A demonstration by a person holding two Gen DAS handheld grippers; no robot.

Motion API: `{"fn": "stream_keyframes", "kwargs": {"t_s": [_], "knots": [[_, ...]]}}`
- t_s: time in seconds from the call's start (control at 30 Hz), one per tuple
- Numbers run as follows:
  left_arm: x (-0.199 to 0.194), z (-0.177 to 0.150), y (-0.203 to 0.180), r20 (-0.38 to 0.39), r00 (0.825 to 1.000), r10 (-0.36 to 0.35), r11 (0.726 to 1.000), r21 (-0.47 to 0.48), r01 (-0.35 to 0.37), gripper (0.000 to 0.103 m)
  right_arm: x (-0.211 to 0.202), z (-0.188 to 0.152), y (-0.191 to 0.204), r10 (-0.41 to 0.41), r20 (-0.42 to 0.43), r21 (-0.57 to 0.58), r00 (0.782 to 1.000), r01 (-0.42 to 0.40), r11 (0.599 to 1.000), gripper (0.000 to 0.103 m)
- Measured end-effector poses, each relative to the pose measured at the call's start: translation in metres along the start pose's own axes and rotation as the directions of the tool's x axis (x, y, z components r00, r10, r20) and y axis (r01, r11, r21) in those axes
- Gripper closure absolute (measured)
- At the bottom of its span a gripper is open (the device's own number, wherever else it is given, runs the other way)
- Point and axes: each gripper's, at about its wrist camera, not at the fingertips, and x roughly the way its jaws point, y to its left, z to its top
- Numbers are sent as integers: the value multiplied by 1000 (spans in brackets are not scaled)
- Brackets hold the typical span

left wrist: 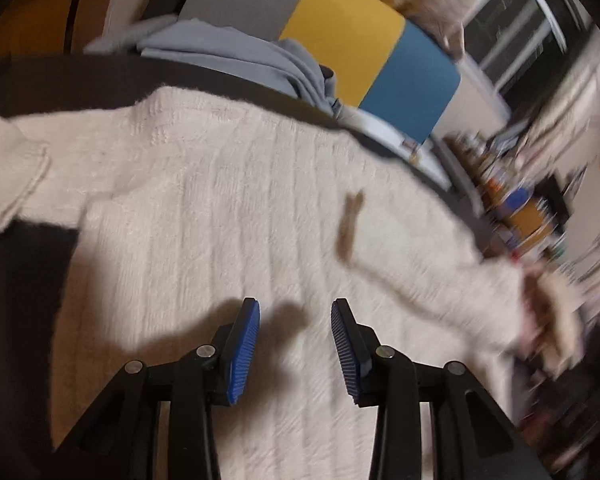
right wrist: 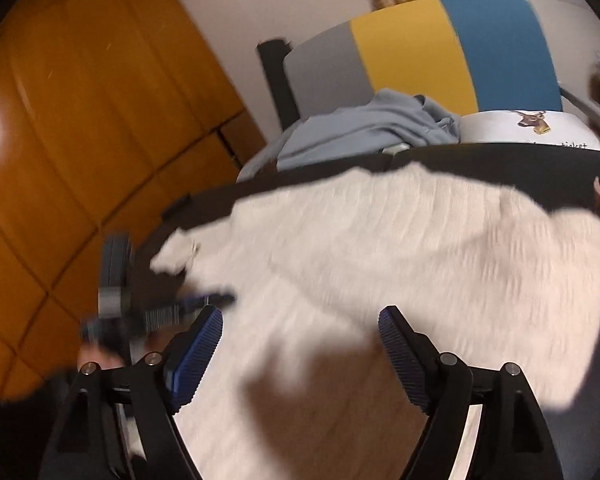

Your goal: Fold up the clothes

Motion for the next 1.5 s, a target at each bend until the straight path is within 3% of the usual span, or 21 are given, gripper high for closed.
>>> {"fn": "stream_keyframes", "kwargs": {"t_s": [0.1,0.2,0.3,0.5,0.63,0.73,0.77,0.83,0.87,0.9,0.93,1.03,1.13,1.23,1.33,1.37,1.5], "knots": [[2,23,-4,8,1000,-27,999,23,27,61,11,-19,-4,-20,-18,-17,1000,20,1000,15],[17,40,-24,-8,1000,-19,991,134,20,57,22,-38,-8,-41,-35,-35,999,40,999,12],[42,51,-51,-50,999,16,962,271,-2,55,31,-52,-12,-48,-49,-47,998,45,998,0],[87,65,-86,-167,985,33,904,426,42,54,27,-53,-22,10,-31,-18,999,-11,1000,0],[108,72,-99,-229,973,20,879,468,92,54,24,-54,-29,44,-13,4,999,-44,999,0],[114,76,-103,-257,966,12,885,452,109,55,21,-55,-34,69,2,19,998,-69,997,0],[115,77,-104,-267,964,9,888,445,114,56,20,-55,-35,77,6,25,997,-77,997,0],[118,78,-108,-292,956,13,897,425,118,68,19,-55,-37,86,12,31,996,-86,996,0],[116,80,-111,-296,955,12,905,410,116,84,18,-56,-36,83,11,31,996,-83,996,0],[112,82,-114,-294,956,2,912,392,119,90,18,-56,-35,80,10,30,997,-81,996,0],[108,85,-116,-291,957,-8,920,373,121,91,17,-56,-35,78,9,30,997,-78,997,0],[82,101,-129,-245,962,-122,937,293,193,93,16,-56,-33,69,6,29,998,-69,997,0],[44,121,-154,-186,951,-248,922,257,291,94,14,-56,-31,61,3,28,998,-61,998,0],[4,141,-182,-124,921,-370,890,236,389,94,12,-55,-22,10,-16,11,1000,-9,1000,0],[-34,159,-207,-60,878,-474,849,231,475,94,1,-55,-15,22,16,29,1000,-23,999,0],[-48,165,-213,-28,866,-499,838,239,490,94,-3,-55,-13,46,39,41,998,-48,998,0],[-96,183,-221,82,845,-528,826,281,489,94,-17,-53,-16,84,122,87,989,-95,992,0]]}}
